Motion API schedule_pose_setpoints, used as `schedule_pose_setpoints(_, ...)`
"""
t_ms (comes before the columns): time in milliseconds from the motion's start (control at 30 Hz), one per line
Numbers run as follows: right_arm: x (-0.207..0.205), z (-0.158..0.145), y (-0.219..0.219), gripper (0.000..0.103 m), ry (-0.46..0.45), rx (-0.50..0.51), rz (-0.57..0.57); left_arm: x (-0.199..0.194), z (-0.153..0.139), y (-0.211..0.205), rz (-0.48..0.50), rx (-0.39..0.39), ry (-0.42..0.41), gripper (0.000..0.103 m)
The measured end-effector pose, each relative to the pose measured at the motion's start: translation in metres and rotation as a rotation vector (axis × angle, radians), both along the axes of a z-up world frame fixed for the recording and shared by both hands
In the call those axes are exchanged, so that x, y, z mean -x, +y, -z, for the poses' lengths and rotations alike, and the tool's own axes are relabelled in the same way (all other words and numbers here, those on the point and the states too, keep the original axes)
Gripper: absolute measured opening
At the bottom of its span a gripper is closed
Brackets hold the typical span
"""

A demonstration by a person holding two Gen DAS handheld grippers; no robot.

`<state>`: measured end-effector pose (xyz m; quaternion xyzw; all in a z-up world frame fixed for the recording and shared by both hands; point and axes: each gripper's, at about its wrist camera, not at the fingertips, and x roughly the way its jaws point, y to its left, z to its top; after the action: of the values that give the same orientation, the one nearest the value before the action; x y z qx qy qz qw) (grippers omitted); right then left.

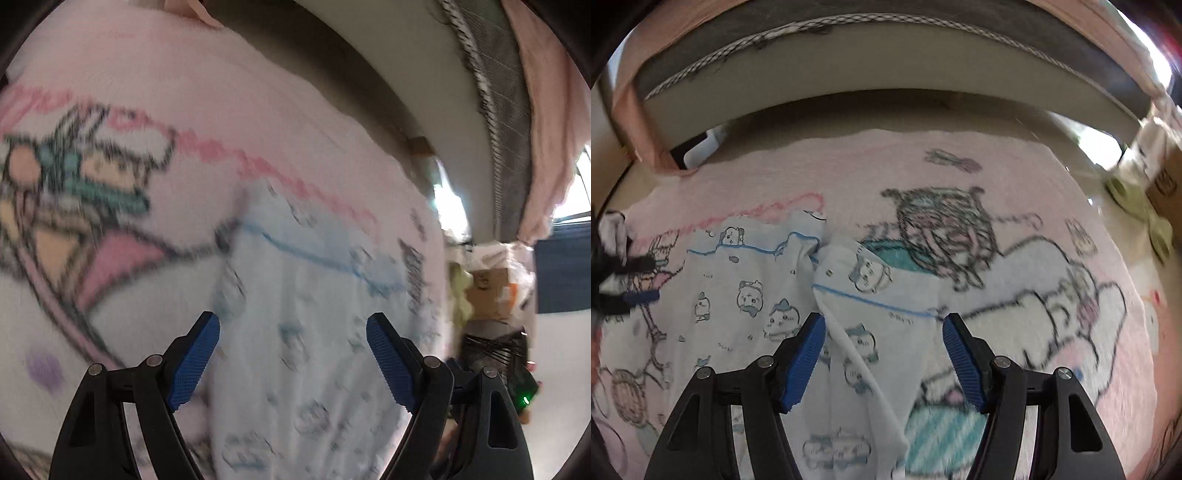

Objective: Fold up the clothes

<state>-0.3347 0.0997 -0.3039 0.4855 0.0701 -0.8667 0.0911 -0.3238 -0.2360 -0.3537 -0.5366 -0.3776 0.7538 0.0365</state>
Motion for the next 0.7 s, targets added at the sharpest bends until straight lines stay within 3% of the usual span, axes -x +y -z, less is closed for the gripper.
schedule_pose_setpoints(100, 0.004, 0.008, -0.005, 0.066, 0.013, 0.003, -0.039, 0.017, -0.001, -0.001, 0.039, 0.117, 0.003, 0.082)
schedule_pose_setpoints(333, 0.0, 0.023, -0.02, 0.065, 0.047, -0.123, -0.147, 0.043, 0.017, -0.003, 0.076, 0.095, -0.013, 0.08)
schedule_pose_setpoints(500, 0.003, 0.023, -0.027, 0.065, 0.014, -0.067, -0.2, 0.044, 0.017, 0.003, 0.08, 0.043, 0.027, 0.078)
schedule_pose_setpoints(700, 0.014, 0.035, -0.029, 0.065, -0.03, -0.041, -0.165, 0.051, 0.017, 0.015, 0.116, 0.017, 0.025, 0.055)
